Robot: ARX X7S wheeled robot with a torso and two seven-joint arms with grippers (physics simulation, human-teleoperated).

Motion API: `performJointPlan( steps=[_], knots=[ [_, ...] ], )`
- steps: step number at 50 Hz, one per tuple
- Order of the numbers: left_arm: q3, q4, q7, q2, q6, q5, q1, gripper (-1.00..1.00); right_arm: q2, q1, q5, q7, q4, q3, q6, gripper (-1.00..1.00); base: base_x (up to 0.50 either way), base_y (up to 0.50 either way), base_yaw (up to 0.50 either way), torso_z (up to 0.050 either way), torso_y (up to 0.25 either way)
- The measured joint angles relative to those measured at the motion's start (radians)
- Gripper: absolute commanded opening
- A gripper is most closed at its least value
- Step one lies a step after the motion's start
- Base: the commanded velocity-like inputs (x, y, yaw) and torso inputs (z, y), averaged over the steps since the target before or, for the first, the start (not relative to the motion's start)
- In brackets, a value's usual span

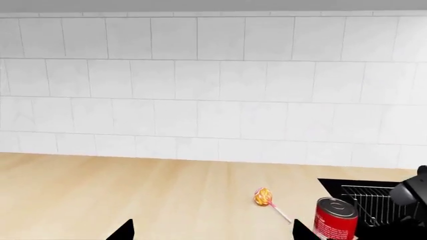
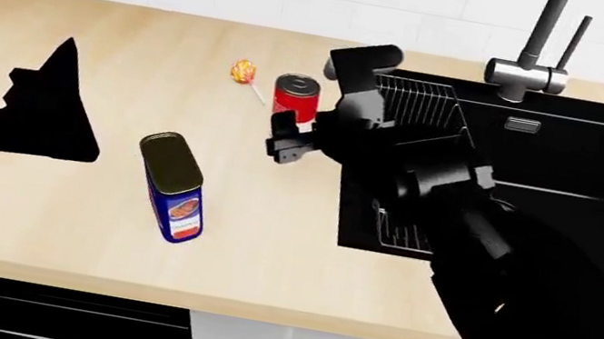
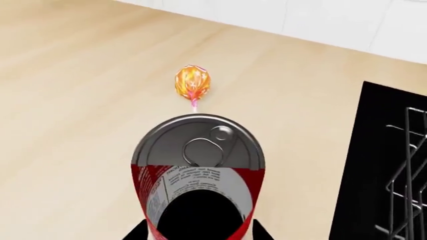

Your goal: Pick the cans from the counter and place them in their designated side in the cabinet.

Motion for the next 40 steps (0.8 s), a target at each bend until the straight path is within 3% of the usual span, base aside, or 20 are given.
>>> performJointPlan(
  steps=[8,24,40],
  knots=[
    [0.007,-0.002,0.009,-0.001,0.005,0.008,-0.005,1.0,0.018,0.025,0.105,0.011,-0.007,-0.08,-0.03,-1.0,0.0,0.0,0.0,0.0,0.0],
    [0.024,-0.009,0.049,0.016,0.006,0.043,-0.022,1.0,0.27,0.097,0.252,0.247,-0.48,-0.056,-0.013,-1.0,0.0,0.0,0.0,0.0,0.0],
    [0.023,-0.01,0.088,0.03,0.008,0.077,-0.013,1.0,0.441,0.119,0.314,0.428,-0.781,-0.006,-0.022,-1.0,-0.27,0.0,0.0,0.0,0.0]
  ],
)
